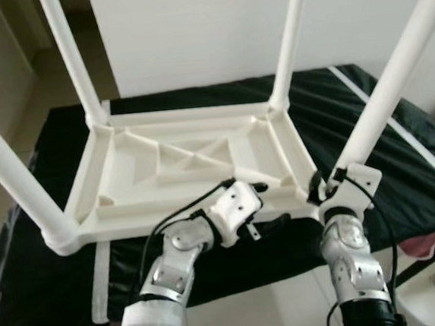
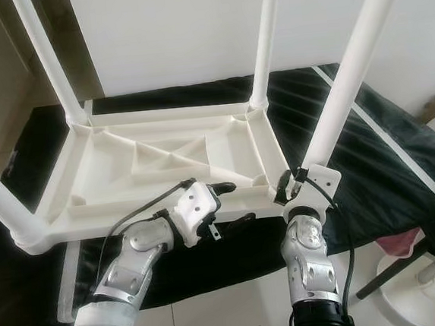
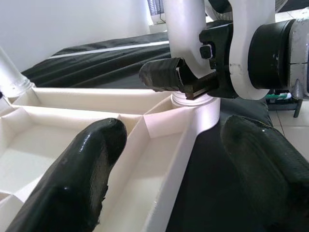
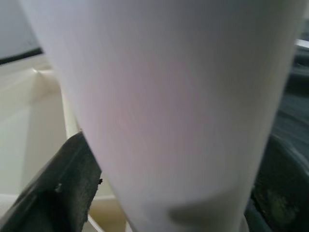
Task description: Building children table
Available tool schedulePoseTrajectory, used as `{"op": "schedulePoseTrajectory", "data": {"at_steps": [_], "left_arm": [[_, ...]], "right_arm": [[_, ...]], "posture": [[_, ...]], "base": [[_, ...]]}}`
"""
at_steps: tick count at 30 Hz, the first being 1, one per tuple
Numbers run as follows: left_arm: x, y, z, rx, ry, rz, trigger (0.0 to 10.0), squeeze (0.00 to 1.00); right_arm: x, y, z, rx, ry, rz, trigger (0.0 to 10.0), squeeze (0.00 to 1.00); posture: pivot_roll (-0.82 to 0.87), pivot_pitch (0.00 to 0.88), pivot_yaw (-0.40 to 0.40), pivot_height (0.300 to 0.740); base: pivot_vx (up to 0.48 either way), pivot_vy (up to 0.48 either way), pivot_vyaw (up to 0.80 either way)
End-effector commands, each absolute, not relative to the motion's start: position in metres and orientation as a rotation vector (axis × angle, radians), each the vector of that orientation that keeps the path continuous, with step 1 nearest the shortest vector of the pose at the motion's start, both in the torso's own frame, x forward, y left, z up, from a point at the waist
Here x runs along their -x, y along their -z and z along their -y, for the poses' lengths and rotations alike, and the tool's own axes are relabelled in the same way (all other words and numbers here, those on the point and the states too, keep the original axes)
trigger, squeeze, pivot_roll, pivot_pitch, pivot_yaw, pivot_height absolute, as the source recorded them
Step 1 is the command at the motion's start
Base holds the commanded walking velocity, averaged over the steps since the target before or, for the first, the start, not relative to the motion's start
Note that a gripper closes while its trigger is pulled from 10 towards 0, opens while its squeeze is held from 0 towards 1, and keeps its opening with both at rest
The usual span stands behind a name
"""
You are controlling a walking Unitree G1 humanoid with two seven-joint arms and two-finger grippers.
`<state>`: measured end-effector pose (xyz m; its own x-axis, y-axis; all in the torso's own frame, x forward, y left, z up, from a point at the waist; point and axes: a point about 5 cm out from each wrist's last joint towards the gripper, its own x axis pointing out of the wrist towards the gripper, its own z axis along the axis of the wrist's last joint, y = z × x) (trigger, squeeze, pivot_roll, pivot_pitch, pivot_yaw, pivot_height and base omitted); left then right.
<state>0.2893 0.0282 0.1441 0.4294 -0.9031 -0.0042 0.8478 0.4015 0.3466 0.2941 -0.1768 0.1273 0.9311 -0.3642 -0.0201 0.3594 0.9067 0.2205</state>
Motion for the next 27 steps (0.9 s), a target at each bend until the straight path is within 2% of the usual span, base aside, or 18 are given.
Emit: {"op": "schedulePoseTrajectory", "data": {"at_steps": [1,4,8,9,10,17,24,27], "left_arm": [[-0.295,-0.147,-0.030,-0.301,0.940,0.215,10.0,0.00],[-0.295,-0.148,-0.030,-0.294,0.934,0.213,10.0,0.00],[-0.295,-0.148,-0.031,-0.286,0.924,0.209,10.0,0.00],[-0.295,-0.148,-0.032,-0.277,0.923,0.202,10.0,0.00],[-0.295,-0.148,-0.033,-0.269,0.924,0.194,10.0,0.00],[-0.291,-0.146,-0.034,-0.245,0.984,0.185,10.0,0.00],[-0.285,-0.143,-0.033,-0.221,1.028,0.166,10.0,0.00],[-0.282,-0.137,-0.033,-0.263,1.053,0.152,10.0,0.00]], "right_arm": [[-0.293,-0.132,0.177,-0.239,0.355,0.057,10.0,1.00],[-0.292,-0.134,0.177,-0.236,0.331,0.070,10.0,1.00],[-0.288,-0.135,0.176,-0.183,0.195,0.086,10.0,1.00],[-0.286,-0.134,0.177,-0.163,0.150,0.087,10.0,0.93],[-0.282,-0.132,0.181,-0.130,0.101,0.086,10.0,0.00],[-0.275,-0.125,0.197,-0.057,-0.036,0.048,10.0,0.00],[-0.274,-0.126,0.202,-0.020,-0.122,0.068,10.0,0.00],[-0.274,-0.127,0.206,-0.010,-0.151,0.075,10.0,0.00]], "posture": [[0.03,0.000,-0.035,0.740],[0.03,0.000,-0.039,0.740],[0.04,0.000,-0.053,0.740],[0.04,0.000,-0.053,0.740],[0.04,0.000,-0.052,0.740],[0.04,0.000,-0.059,0.740],[0.05,0.000,-0.057,0.740],[0.05,0.000,-0.047,0.740]], "base": [[0.000,0.000,0.00],[0.000,0.000,0.00],[0.000,0.000,0.00],[0.000,0.000,0.00],[0.000,0.000,0.00],[0.000,0.000,0.00],[0.000,0.000,0.00],[0.000,0.000,0.00]]}}
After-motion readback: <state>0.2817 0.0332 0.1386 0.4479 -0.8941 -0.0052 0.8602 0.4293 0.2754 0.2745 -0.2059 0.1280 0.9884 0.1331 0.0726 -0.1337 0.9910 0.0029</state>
